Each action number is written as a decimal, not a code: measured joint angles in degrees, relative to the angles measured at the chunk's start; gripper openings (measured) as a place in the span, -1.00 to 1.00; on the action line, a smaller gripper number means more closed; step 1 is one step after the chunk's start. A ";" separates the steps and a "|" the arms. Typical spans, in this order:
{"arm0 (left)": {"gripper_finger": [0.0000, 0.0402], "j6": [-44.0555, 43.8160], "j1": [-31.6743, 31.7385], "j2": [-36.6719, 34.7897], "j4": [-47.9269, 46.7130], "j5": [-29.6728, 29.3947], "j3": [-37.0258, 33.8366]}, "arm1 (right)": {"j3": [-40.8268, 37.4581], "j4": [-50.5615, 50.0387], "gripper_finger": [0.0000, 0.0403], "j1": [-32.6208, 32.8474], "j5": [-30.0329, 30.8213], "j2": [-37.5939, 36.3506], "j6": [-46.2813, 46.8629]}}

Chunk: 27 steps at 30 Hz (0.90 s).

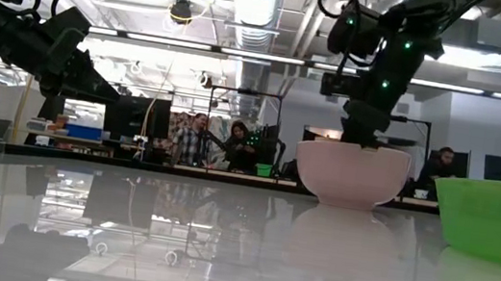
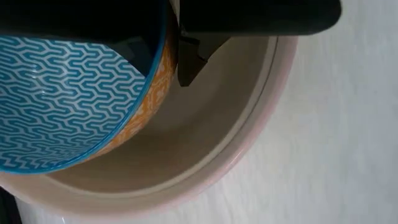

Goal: Nest bowls inside each other
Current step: Stack the blue patterned bowl on top of the gray bowl

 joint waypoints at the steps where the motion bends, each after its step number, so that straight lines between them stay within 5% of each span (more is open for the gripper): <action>1: -0.22 0.00 0.00 0.00 0.00 0.02 0.00 | 0.03 0.23 -0.87 0.00 0.01 0.41 0.07; 14: -0.22 0.00 0.00 0.00 0.00 0.05 0.00 | 0.11 -0.65 -0.87 -0.33 -1.62 2.23 0.97; 27: -0.22 -0.02 0.00 0.00 0.00 0.07 0.00 | 0.17 -2.93 -0.58 -0.46 -1.26 2.24 3.65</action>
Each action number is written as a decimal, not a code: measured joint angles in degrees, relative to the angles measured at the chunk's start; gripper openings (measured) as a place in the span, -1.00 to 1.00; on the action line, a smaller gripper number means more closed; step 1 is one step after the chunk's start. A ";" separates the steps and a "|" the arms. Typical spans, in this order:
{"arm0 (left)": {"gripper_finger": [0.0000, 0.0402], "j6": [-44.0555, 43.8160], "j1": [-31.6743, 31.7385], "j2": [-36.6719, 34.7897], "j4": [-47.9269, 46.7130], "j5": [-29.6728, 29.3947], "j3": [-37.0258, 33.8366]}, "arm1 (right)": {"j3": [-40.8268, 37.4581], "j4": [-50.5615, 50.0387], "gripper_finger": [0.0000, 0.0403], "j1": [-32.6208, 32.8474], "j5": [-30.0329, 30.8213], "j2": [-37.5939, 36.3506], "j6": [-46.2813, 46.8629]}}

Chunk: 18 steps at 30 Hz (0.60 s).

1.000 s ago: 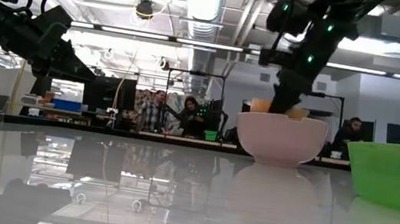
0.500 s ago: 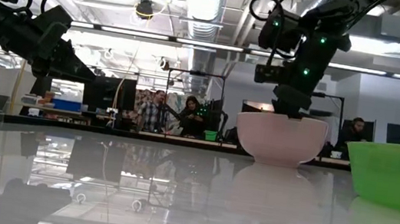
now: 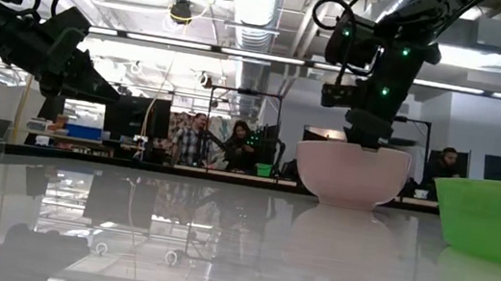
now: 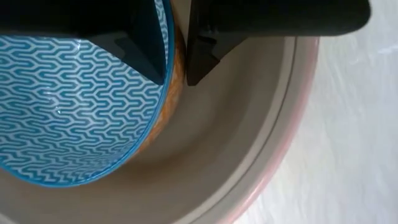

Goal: Nest bowls inside each other
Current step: Stack the blue patterned bowl on top of the gray bowl, then stack the green bowl on top of the blue patterned bowl

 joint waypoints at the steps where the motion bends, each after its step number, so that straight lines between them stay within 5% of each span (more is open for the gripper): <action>1: -0.22 0.00 0.00 0.00 0.00 0.00 0.00 | 0.00 -0.18 -0.58 0.02 0.04 0.00 0.10; 18: -0.22 0.01 0.00 0.00 0.00 0.07 0.00 | 0.00 -2.92 -0.56 0.02 -0.22 -7.96 0.02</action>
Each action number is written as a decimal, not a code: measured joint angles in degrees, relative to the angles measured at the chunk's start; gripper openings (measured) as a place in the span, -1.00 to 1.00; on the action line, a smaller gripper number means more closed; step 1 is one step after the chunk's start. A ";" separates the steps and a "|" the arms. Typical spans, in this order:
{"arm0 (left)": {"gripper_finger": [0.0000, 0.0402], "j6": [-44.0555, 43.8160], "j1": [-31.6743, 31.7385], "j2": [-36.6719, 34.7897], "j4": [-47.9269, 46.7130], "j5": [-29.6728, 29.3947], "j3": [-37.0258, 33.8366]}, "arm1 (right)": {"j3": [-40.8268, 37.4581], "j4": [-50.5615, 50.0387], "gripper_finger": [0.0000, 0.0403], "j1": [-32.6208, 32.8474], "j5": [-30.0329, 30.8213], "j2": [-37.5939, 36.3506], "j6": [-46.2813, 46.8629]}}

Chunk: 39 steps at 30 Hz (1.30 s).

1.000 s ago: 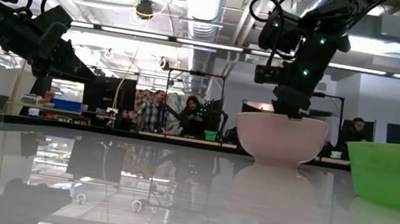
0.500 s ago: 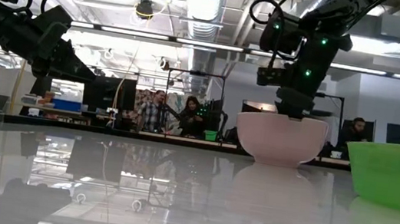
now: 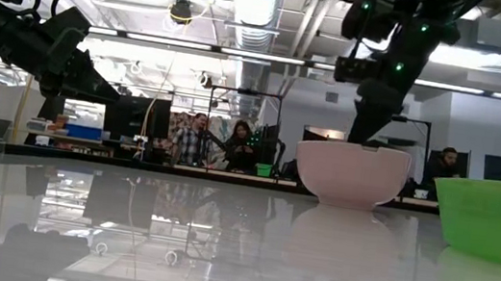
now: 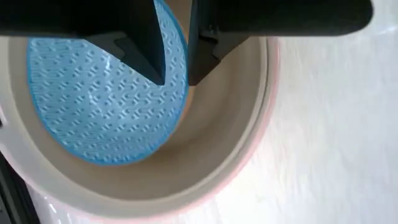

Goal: Nest bowls inside each other
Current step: Stack the green bowl on top of the blue patterned bowl

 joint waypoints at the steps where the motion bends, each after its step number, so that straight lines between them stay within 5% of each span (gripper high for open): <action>1: -0.22 0.00 0.00 0.00 0.00 0.02 0.00 | 0.00 -0.70 -0.56 -0.02 0.00 -0.52 0.06; 11: -0.22 0.01 0.00 0.00 0.00 0.00 0.00 | 0.00 -0.63 -0.56 4.63 -2.85 -8.73 3.34; 19: -0.22 0.01 0.00 0.00 0.00 -0.02 0.00 | 0.69 -0.43 -0.50 20.65 -3.45 -10.69 12.44; 30: -0.22 0.01 0.00 0.00 -0.01 -0.11 0.00 | 4.13 -0.57 0.14 44.62 -2.95 -4.12 35.90; 39: -0.22 0.82 0.00 0.00 -0.02 -0.07 0.00 | 4.09 -0.99 0.15 51.26 -3.00 5.75 49.59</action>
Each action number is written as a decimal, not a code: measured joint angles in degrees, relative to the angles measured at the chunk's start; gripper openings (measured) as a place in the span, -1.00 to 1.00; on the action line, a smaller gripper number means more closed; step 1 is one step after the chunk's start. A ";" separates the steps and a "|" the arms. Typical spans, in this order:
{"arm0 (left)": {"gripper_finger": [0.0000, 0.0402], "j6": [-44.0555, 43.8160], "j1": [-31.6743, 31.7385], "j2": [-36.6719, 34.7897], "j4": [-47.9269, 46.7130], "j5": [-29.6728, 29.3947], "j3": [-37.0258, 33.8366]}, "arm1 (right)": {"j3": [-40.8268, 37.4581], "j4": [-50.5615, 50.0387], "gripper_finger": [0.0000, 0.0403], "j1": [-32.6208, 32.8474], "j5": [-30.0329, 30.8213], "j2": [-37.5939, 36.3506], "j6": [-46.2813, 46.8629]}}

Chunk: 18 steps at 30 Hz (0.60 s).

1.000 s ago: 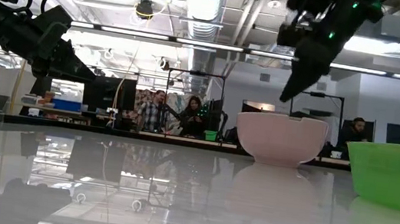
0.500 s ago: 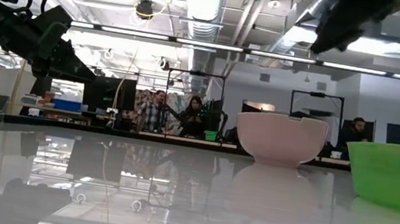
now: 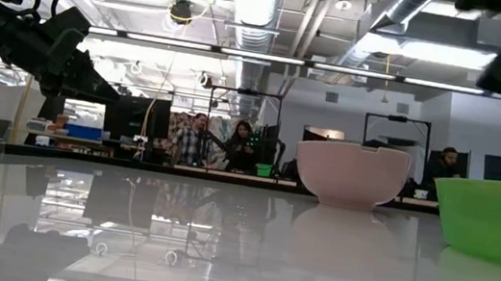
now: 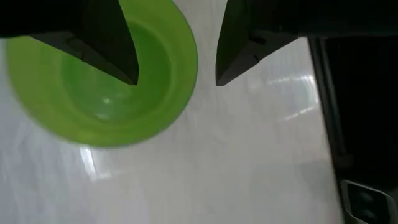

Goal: Nest bowls inside each other
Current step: Stack the green bowl on top of the blue patterned bowl

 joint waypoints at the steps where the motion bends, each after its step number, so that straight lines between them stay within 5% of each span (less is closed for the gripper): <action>1: -0.22 0.00 0.00 0.00 0.00 0.00 0.00 | 0.00 0.02 0.15 0.16 -0.38 0.86 0.69; 7: -0.22 -0.40 0.00 0.00 0.00 0.00 0.00 | 1.57 -0.77 0.14 0.32 -5.80 4.85 5.12; 18: -0.22 -0.38 0.00 0.00 0.00 0.07 0.00 | 6.10 -7.17 0.13 0.34 -5.92 12.74 4.05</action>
